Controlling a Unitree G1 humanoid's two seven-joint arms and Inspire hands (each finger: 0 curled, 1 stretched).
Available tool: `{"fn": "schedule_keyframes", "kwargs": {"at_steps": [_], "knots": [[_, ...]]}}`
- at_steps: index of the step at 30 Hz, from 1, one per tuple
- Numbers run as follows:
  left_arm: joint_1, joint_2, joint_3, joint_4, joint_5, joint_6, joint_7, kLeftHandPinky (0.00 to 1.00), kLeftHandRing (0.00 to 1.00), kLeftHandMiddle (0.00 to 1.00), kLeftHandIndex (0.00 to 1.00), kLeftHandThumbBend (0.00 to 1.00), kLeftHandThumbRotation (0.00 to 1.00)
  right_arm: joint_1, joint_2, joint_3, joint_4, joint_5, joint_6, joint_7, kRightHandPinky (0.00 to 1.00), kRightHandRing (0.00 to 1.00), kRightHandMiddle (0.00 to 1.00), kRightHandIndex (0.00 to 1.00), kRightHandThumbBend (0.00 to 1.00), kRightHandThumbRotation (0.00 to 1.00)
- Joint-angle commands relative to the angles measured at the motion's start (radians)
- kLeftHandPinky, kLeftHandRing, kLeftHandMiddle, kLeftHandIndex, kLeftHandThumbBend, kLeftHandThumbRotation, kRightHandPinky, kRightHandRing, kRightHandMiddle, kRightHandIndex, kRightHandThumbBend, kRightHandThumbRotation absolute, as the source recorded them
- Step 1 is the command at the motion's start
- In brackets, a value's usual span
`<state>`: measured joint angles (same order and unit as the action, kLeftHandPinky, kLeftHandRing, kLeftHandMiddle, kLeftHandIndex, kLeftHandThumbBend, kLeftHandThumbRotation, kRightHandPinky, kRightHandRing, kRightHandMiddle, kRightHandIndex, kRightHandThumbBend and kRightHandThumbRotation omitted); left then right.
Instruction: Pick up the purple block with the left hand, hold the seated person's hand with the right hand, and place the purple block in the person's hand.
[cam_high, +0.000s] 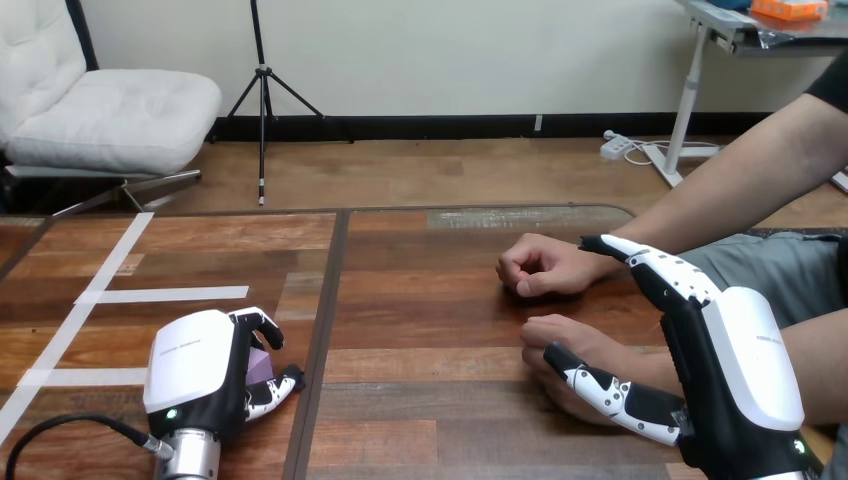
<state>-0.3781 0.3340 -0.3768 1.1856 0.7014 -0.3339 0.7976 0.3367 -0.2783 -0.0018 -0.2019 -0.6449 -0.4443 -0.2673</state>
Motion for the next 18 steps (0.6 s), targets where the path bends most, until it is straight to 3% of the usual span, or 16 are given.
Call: {"fn": "schedule_keyframes", "kwargs": {"at_steps": [1, 18], "knots": [[0.021, -0.005, -0.014, 0.061, -0.009, 0.01, -0.018, 0.31, 0.39, 0.47, 0.51, 0.49, 0.02, -0.035, -0.01, -0.012, -0.048, 0.004, -0.002, 0.001, 0.85, 0.83, 0.81, 0.8, 0.62, 0.28], [0.022, 0.002, -0.016, 0.06, -0.025, -0.011, -0.024, 0.33, 0.4, 0.48, 0.52, 0.51, 0.02, -0.039, -0.008, -0.016, -0.046, 0.001, -0.003, -0.005, 0.85, 0.82, 0.8, 0.79, 0.63, 0.27]]}}
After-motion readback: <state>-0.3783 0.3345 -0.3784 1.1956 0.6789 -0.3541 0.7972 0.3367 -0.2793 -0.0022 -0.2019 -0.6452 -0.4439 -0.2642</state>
